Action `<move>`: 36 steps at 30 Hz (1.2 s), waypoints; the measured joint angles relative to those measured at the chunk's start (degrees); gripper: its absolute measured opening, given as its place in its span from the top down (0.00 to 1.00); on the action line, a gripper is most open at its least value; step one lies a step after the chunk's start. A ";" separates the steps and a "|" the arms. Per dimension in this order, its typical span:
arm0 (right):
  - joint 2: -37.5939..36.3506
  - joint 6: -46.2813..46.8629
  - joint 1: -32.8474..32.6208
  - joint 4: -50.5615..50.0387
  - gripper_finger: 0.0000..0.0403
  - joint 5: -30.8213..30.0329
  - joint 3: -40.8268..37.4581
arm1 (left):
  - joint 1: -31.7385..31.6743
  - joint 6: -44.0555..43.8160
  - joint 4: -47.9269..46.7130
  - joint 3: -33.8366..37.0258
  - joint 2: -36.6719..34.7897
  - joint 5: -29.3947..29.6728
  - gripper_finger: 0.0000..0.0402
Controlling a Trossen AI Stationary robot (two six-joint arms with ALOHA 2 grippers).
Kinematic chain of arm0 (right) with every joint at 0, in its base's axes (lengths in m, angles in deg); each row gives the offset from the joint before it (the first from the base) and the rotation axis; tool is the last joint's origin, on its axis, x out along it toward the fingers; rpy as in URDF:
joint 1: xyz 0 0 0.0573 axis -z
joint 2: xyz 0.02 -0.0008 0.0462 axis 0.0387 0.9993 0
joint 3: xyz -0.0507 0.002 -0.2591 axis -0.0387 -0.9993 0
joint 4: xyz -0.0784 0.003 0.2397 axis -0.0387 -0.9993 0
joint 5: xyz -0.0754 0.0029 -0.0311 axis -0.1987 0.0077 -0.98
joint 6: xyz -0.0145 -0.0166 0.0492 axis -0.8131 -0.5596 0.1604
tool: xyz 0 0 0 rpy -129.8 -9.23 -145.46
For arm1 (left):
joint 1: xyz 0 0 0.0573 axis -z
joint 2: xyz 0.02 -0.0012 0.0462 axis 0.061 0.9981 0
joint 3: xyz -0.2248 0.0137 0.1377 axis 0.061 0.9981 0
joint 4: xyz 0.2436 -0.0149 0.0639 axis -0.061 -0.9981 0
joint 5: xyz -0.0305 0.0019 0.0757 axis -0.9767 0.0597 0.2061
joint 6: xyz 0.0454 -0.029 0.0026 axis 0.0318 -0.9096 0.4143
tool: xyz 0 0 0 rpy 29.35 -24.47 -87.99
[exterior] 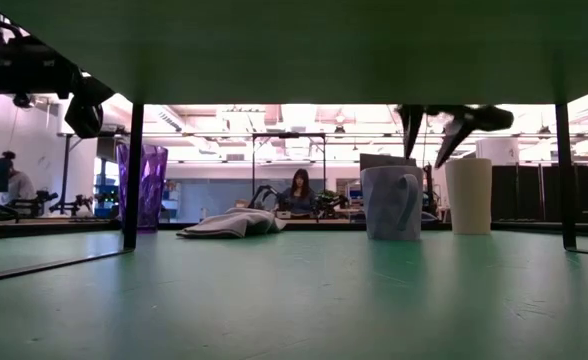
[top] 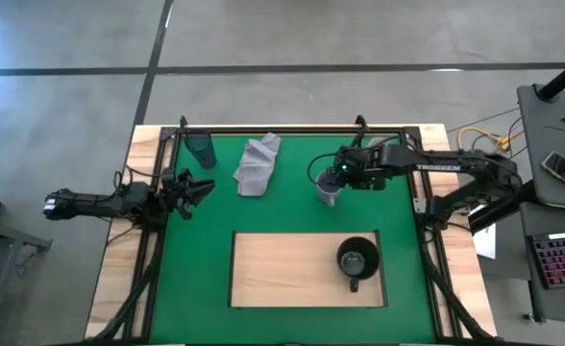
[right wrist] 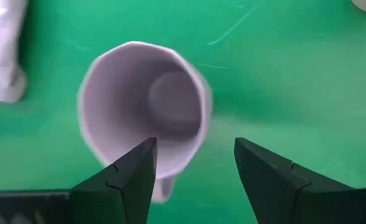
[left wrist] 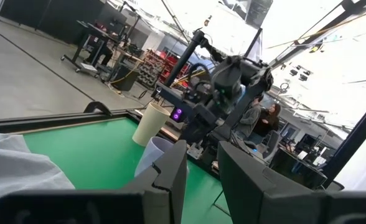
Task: Stack small to large cups/mugs on shelf
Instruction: Put the violet mug on the shelf
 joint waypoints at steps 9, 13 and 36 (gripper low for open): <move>7.26 -4.21 0.07 1.08 0.50 -1.58 2.03 | 0.00 -0.02 0.00 0.00 0.00 0.00 0.81; 10.80 -5.86 0.44 0.89 0.57 -2.24 3.51 | 0.02 -0.04 0.00 0.00 0.00 0.00 0.81; 13.81 -15.96 1.88 -19.41 0.97 -0.02 25.60 | 0.02 -0.04 0.00 0.04 0.00 0.00 0.81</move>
